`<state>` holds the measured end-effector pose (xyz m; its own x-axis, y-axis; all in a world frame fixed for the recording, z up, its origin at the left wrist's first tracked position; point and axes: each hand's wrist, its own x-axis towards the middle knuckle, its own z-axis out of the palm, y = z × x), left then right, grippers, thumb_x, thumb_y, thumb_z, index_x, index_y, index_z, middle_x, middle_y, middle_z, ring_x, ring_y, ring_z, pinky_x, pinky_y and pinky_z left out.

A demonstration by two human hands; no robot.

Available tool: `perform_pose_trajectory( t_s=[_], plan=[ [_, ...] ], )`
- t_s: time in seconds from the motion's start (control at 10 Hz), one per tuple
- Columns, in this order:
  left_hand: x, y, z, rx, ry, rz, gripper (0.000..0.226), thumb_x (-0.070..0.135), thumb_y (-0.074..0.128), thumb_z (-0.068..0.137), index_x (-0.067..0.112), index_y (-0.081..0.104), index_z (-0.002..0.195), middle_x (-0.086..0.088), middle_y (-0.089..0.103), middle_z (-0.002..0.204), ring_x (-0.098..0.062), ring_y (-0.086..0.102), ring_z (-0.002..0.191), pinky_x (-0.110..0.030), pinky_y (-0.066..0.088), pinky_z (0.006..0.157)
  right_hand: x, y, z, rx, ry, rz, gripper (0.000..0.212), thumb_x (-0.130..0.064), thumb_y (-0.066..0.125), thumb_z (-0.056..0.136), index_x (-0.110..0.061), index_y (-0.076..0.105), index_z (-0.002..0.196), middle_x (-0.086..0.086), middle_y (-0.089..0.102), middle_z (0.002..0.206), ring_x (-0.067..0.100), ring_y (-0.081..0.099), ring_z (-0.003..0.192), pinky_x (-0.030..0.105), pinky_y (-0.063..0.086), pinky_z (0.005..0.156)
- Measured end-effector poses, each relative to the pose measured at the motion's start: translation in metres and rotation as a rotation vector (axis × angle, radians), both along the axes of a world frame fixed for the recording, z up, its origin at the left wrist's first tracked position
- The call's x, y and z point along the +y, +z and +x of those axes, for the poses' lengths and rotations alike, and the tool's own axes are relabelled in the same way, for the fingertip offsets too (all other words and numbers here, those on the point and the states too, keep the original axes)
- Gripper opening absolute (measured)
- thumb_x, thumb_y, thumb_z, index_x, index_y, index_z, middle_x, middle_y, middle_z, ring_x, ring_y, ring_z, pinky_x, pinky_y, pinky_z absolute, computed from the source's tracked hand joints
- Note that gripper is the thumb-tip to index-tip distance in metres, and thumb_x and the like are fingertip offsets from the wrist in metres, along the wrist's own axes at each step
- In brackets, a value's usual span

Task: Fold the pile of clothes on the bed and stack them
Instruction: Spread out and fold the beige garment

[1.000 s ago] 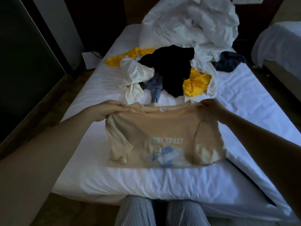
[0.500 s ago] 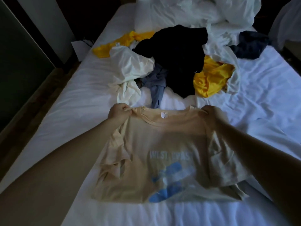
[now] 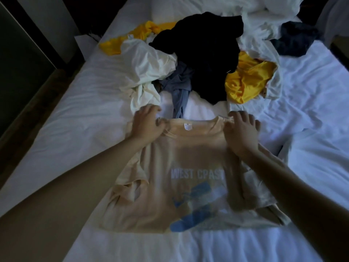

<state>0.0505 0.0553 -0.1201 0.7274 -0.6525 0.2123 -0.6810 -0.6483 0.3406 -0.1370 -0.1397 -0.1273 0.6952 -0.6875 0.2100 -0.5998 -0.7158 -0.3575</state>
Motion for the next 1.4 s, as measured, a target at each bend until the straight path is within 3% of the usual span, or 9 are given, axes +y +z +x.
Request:
perform_pose_trajectory(
  t_s=[0.1,0.3,0.5,0.6,0.8,0.9,1.1,1.3,1.4],
  plan=[
    [-0.029,0.012,-0.018,0.086,-0.327,0.101,0.052,0.046,0.052,0.077,0.009,0.061,0.112,-0.006,0.059,0.117,-0.026,0.053,0.114,-0.035,0.037,0.093,0.064,0.015,-0.029,-0.376,0.046,0.207,0.016,-0.023,0.046,0.085,-0.013,0.058,0.083,0.007,0.058,0.081,0.026,0.055,0.077,0.037,0.038,0.071],
    [-0.06,0.003,-0.049,0.272,-0.4,0.621,0.1,0.058,0.059,0.082,0.018,0.0,0.152,-0.001,0.002,0.16,-0.021,0.003,0.147,-0.037,0.007,0.117,0.188,0.005,-0.083,0.435,0.07,0.893,0.052,-0.046,0.04,0.093,-0.007,0.067,0.073,0.008,0.064,0.062,0.019,0.064,0.066,0.03,0.053,0.07],
    [-0.065,0.012,-0.043,0.309,-0.298,0.674,0.084,0.063,0.066,0.073,0.014,0.035,0.133,-0.011,0.044,0.138,-0.033,0.041,0.125,-0.042,0.033,0.101,0.18,0.009,-0.072,0.336,-0.208,1.464,0.045,-0.046,0.046,0.093,-0.007,0.062,0.079,-0.001,0.058,0.049,0.01,0.049,0.039,0.019,0.037,0.044],
    [-0.059,0.01,-0.042,0.364,-0.268,0.632,0.067,0.054,0.067,0.078,0.009,0.044,0.122,-0.009,0.053,0.118,-0.025,0.052,0.103,-0.034,0.037,0.08,0.176,0.018,-0.071,0.144,-0.279,1.542,0.028,-0.03,0.05,0.094,-0.014,0.055,0.072,0.001,0.055,0.059,0.014,0.049,0.05,0.021,0.037,0.052],
    [-0.055,0.015,-0.05,0.431,-0.238,0.623,0.055,0.041,0.057,0.092,0.002,0.047,0.129,-0.014,0.051,0.131,-0.029,0.05,0.117,-0.033,0.039,0.092,0.209,0.016,-0.078,-0.568,-0.94,1.318,0.015,0.0,0.058,0.08,-0.011,0.047,0.081,0.018,0.055,0.094,0.029,0.055,0.084,0.038,0.046,0.077],
    [-0.054,0.021,-0.052,0.455,-0.228,0.607,0.046,0.04,0.056,0.092,0.003,0.052,0.12,-0.017,0.054,0.127,-0.03,0.053,0.109,-0.031,0.037,0.081,0.225,0.018,-0.081,-0.455,-1.11,1.457,0.044,-0.007,0.062,0.084,0.002,0.043,0.123,0.022,0.041,0.132,0.034,0.043,0.121,0.037,0.035,0.098],
    [-0.042,0.039,-0.053,0.658,-0.125,0.519,0.052,0.041,0.06,0.088,0.002,0.053,0.121,-0.013,0.056,0.122,-0.028,0.058,0.103,-0.036,0.046,0.083,0.241,0.011,-0.075,-0.415,-0.914,1.904,0.057,-0.036,0.057,0.09,-0.002,0.043,0.134,0.016,0.052,0.127,0.033,0.045,0.129,0.039,0.043,0.094],
    [-0.03,0.071,-0.055,0.779,-0.06,0.4,0.062,0.043,0.065,0.085,0.004,0.048,0.13,-0.01,0.053,0.128,-0.024,0.054,0.106,-0.029,0.04,0.081,0.216,0.028,-0.063,-0.736,-0.911,1.899,0.025,-0.006,0.045,0.092,-0.014,0.048,0.069,0.0,0.054,0.064,0.006,0.048,0.059,0.019,0.035,0.055],
    [-0.021,0.093,-0.053,0.795,0.01,0.306,0.069,0.043,0.066,0.084,0.004,0.043,0.137,-0.008,0.049,0.127,-0.024,0.052,0.11,-0.029,0.04,0.081,0.209,0.028,-0.062,-0.796,-0.901,1.767,0.017,-0.012,0.045,0.09,-0.013,0.049,0.073,0.004,0.054,0.069,0.014,0.053,0.065,0.025,0.038,0.057]
  ],
)
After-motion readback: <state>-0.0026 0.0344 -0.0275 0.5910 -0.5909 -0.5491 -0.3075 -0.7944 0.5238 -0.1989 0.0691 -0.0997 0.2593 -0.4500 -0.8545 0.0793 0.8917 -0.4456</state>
